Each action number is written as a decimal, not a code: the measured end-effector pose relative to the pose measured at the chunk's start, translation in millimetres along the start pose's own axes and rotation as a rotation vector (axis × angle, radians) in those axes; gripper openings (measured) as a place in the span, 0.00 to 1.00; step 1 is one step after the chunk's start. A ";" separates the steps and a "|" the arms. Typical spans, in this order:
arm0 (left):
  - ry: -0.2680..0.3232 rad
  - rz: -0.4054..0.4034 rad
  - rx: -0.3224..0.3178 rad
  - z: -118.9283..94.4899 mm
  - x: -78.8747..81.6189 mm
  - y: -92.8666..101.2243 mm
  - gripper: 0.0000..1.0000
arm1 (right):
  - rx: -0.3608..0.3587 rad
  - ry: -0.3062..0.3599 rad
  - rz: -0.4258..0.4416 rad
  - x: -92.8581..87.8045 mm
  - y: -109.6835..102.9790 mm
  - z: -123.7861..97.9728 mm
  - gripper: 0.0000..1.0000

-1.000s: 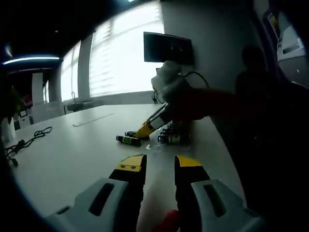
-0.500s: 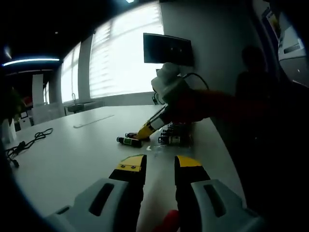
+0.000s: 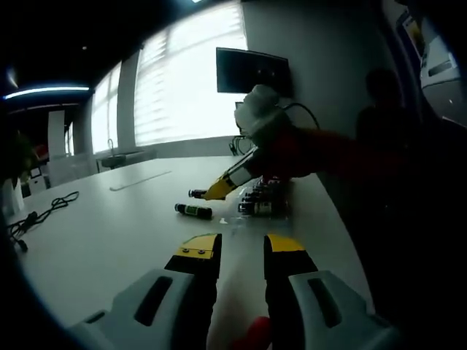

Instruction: Grip medicine bottles put into box

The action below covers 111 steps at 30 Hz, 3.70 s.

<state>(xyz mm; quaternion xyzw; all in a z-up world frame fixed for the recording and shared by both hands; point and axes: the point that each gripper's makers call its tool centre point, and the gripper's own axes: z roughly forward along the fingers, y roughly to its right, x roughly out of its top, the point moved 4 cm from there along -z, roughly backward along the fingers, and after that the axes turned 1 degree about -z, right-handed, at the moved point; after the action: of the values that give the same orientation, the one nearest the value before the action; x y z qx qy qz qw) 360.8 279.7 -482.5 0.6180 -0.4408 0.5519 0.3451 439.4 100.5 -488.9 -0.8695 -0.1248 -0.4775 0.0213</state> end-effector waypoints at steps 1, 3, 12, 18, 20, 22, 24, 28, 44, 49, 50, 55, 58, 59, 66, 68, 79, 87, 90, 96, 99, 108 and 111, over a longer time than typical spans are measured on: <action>-0.001 0.000 0.000 0.1 -0.3 0.0 0.17 | 0.001 0.005 -0.001 0.6 -1.1 -2.1 0.06; -0.001 0.000 -0.002 0.1 -0.6 0.4 0.17 | -0.001 0.014 -0.002 2.2 -1.8 -5.5 0.06; 0.000 0.001 -0.005 -0.3 -0.1 1.7 0.17 | -0.017 0.082 0.004 12.7 -6.7 -33.7 0.06; 0.003 0.005 -0.008 -0.2 0.6 3.0 0.17 | -0.029 0.108 0.006 11.1 -9.0 -52.7 0.06; 0.002 0.004 -0.007 0.1 0.5 2.8 0.17 | -0.033 0.111 0.007 9.5 -8.7 -56.5 0.06; 0.000 0.005 -0.005 0.6 -0.1 2.4 0.17 | -0.036 0.114 0.008 7.9 -8.2 -59.2 0.06; -0.003 0.008 -0.005 1.1 -1.0 2.1 0.17 | -0.037 0.111 0.009 5.1 -8.1 -61.9 0.06; -0.002 0.008 -0.006 1.0 -0.6 2.6 0.17 | -0.040 0.109 0.017 -1.4 -9.3 -65.8 0.06; -0.009 0.004 -0.016 2.1 -3.5 4.6 0.17 | -0.026 0.101 0.050 -20.3 -28.4 -81.1 0.06; -0.004 0.002 -0.015 1.8 -2.7 4.7 0.17 | -0.021 0.097 0.060 -25.7 -35.1 -84.7 0.06; -0.004 0.002 -0.015 1.8 -2.7 4.7 0.17 | -0.023 0.097 0.062 -26.1 -35.5 -85.7 0.06; 0.003 0.008 -0.012 1.5 -1.2 4.7 0.16 | -0.023 0.106 0.078 -27.5 -40.8 -88.8 0.06; 0.003 0.009 -0.015 1.8 -1.1 5.4 0.16 | -0.026 0.099 0.074 -29.7 -47.1 -88.3 0.06; 0.004 0.009 -0.015 1.8 -1.1 5.9 0.16 | -0.028 0.093 0.071 -30.8 -48.4 -87.8 0.06; 0.002 0.007 -0.019 2.4 -1.6 6.6 0.16 | -0.046 0.074 0.053 -36.8 -54.0 -87.5 0.06; 0.001 0.005 -0.019 2.6 -2.0 6.5 0.16 | -0.046 0.073 0.054 -38.2 -56.1 -87.5 0.06; 0.001 0.010 -0.024 2.7 -2.2 8.4 0.16 | -0.080 0.069 0.035 -39.2 -59.8 -84.3 0.06; 0.000 0.009 -0.025 2.3 -2.3 8.1 0.16 | -0.113 0.052 0.002 -42.4 -68.2 -79.5 0.07; -0.002 0.010 -0.027 2.4 -2.7 8.3 0.16 | -0.113 0.054 0.002 -42.3 -68.3 -79.1 0.07; -0.010 0.011 -0.029 2.3 -4.5 8.1 0.16 | -0.114 0.061 -0.009 -41.1 -68.5 -79.2 0.07; -0.010 0.013 -0.030 2.2 -4.5 8.4 0.16 | -0.128 0.089 -0.014 -38.6 -68.6 -79.3 0.06; -0.012 0.014 -0.032 1.6 -5.2 8.9 0.16 | -0.112 0.122 0.012 -33.8 -63.7 -84.1 0.06; -0.013 0.014 -0.032 1.6 -5.6 8.7 0.16 | -0.093 0.121 0.021 -34.9 -60.8 -84.6 0.06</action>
<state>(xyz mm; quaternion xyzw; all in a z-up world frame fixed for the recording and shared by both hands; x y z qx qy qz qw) 353.3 275.8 -488.7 0.6130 -0.4561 0.5433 0.3479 337.3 139.2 -477.1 -0.8404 -0.0919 -0.5340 -0.0069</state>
